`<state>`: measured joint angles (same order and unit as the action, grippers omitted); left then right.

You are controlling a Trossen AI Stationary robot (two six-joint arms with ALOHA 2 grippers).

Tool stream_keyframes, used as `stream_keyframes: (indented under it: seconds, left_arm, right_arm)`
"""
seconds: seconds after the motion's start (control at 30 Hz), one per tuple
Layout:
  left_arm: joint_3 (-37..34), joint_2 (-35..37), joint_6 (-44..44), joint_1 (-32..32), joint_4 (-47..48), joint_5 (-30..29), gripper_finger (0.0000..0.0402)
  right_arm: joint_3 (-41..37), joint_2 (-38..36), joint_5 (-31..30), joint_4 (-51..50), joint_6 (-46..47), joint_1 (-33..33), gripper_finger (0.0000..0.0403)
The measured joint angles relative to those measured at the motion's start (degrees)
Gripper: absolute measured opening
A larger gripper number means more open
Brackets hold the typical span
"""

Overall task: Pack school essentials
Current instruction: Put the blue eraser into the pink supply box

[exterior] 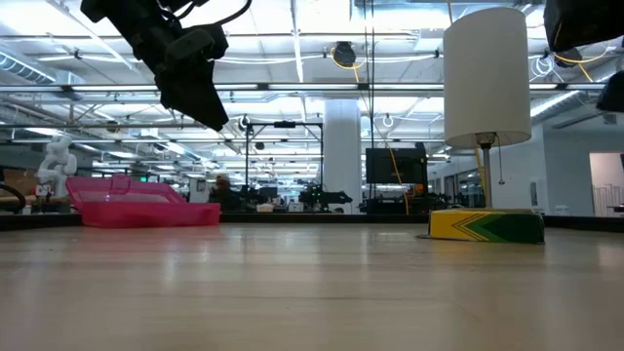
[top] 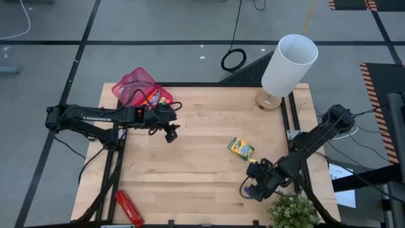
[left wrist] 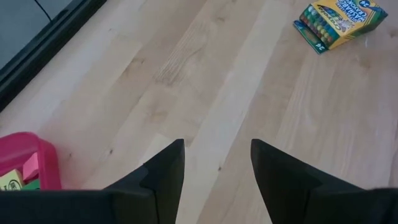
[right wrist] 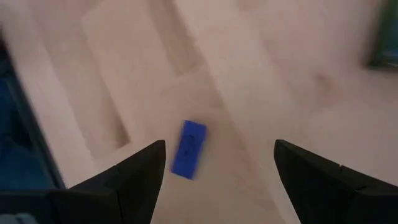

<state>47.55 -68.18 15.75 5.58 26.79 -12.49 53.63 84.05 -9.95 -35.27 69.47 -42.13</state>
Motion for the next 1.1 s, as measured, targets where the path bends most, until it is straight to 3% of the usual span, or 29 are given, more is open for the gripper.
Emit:
stream_keyframes:
  seconds: [0.17, 0.53, 1.1]
  left_arm:
    - [0.0, 0.0, 0.0, 0.0, 0.3, 0.0, 0.0186]
    - [0.0, 0.0, 0.2, 0.0, 0.5, 0.0, 0.0186]
    - [0.0, 0.0, -1.9, 1.0, 0.4, -0.1, 0.0186]
  right_arm:
    - [0.0, 5.9, 2.8, 5.5, -3.9, 0.0, 0.0290]
    - [10.3, 15.4, 2.6, -5.5, -7.8, -2.1, 0.0290]
    - [11.8, 20.5, 6.8, -5.7, -7.1, -1.0, 0.0288]
